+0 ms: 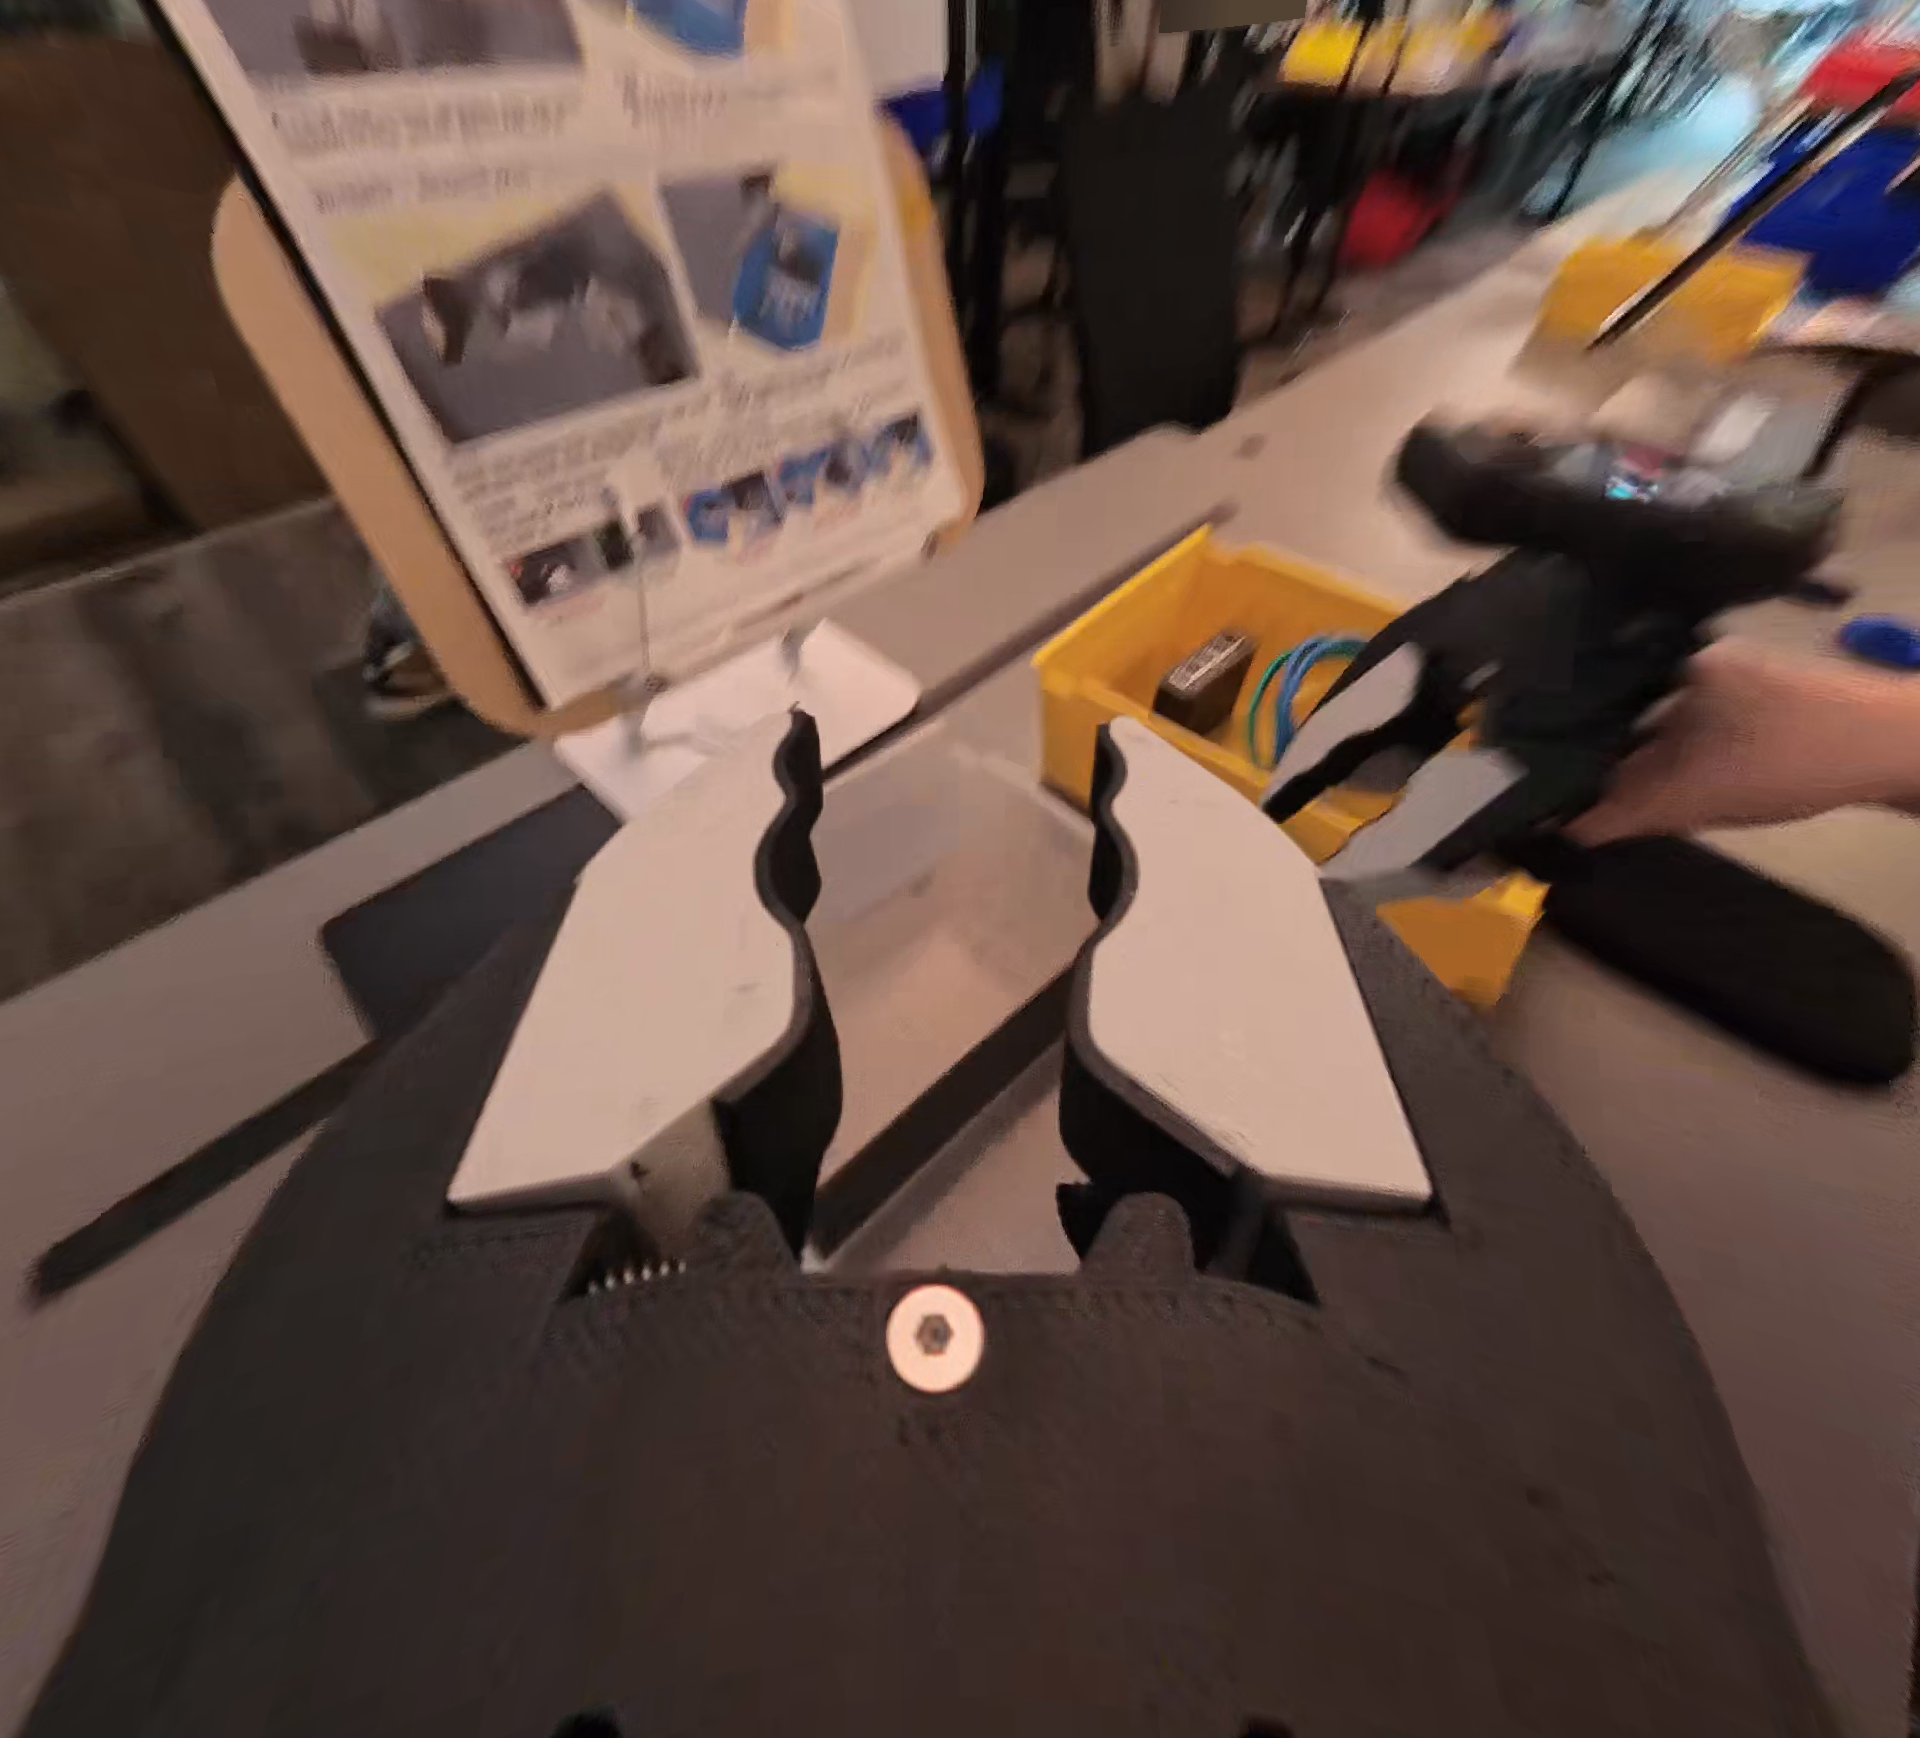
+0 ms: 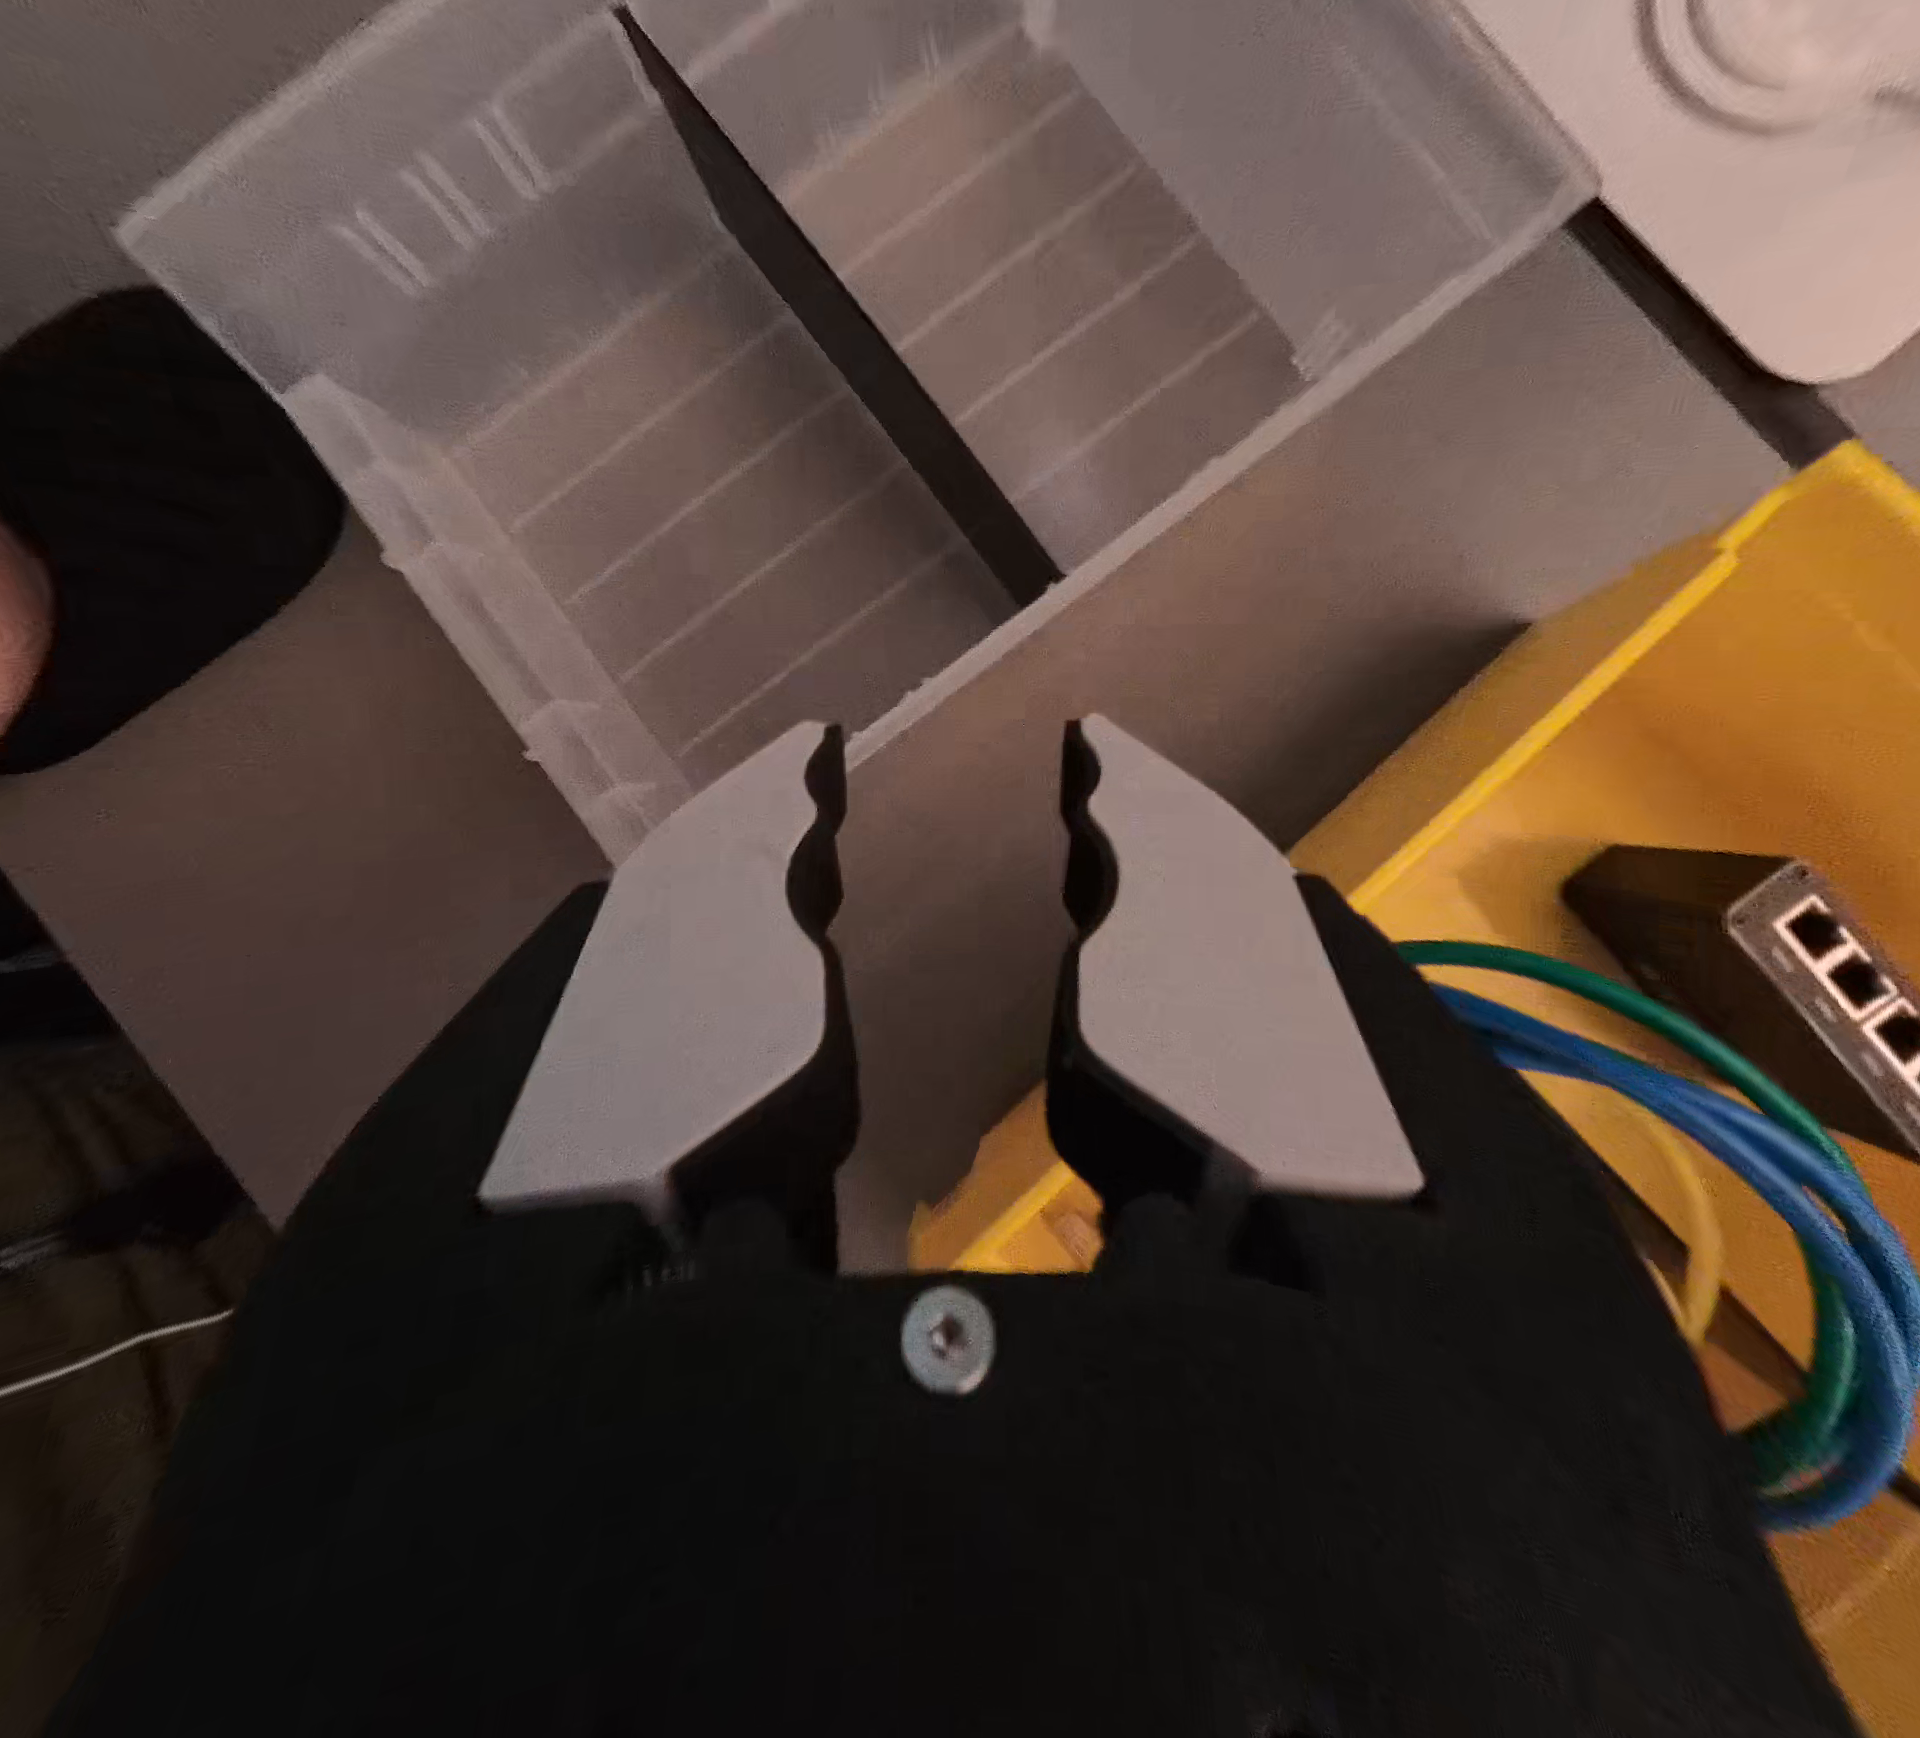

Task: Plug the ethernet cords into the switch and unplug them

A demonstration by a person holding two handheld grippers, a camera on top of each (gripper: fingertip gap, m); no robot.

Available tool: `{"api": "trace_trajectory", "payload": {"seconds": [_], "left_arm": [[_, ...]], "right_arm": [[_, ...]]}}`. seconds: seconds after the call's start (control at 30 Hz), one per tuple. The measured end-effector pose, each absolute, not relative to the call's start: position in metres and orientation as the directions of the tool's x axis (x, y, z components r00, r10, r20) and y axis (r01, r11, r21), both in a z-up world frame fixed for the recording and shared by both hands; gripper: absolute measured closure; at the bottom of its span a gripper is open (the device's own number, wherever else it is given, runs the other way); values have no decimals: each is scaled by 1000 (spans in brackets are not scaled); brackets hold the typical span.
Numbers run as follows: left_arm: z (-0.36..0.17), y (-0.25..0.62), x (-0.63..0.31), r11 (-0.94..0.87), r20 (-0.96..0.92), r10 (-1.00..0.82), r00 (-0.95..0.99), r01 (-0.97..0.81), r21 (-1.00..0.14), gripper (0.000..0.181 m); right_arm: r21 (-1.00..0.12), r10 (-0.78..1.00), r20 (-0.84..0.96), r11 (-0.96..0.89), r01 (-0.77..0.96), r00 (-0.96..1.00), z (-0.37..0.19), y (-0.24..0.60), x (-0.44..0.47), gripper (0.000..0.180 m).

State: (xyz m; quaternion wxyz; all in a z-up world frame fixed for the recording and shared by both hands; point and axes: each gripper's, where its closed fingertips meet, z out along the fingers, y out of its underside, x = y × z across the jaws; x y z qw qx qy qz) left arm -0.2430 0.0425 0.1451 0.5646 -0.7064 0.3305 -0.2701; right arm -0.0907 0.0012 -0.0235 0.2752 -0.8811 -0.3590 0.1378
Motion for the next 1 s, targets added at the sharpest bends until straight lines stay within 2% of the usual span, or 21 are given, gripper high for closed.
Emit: {"api": "trace_trajectory", "payload": {"seconds": [0.03,0.1,0.17,0.23,0.37,0.53,0.63,0.93,1.0], "left_arm": [[153,39,-242,-122,31,-788,614,-107,-987,131],[163,35,-246,-105,61,-803,593,-39,-994,130],[166,35,-251,-93,65,-806,589,-18,-996,130],[164,39,-258,-86,52,-789,612,-26,-996,130],[166,45,-268,-61,22,-752,659,-36,-998,128],[171,43,-270,-36,9,-748,663,-27,-999,129],[169,51,-279,-22,-30,-685,728,-62,-998,128],[164,61,-291,-55,-24,-624,781,-75,-996,130],[165,59,-292,-62,-17,-624,781,-71,-996,129]], "right_arm": [[-553,682,-32,-621,555,730,-32,5,-87,137],[-500,616,-61,-700,510,785,-46,11,-84,121],[-454,528,-215,-799,395,821,-50,9,-93,114],[-415,432,-334,-865,281,838,-50,10,-103,113],[-313,298,-353,-931,188,887,-68,11,-107,116],[-178,225,-285,-967,179,932,-102,3,-111,145],[-142,211,-283,-974,177,936,-112,9,-116,158],[13,180,-240,-982,189,954,-131,17,-118,169],[15,183,-234,-981,192,955,-131,22,-117,171]]}}
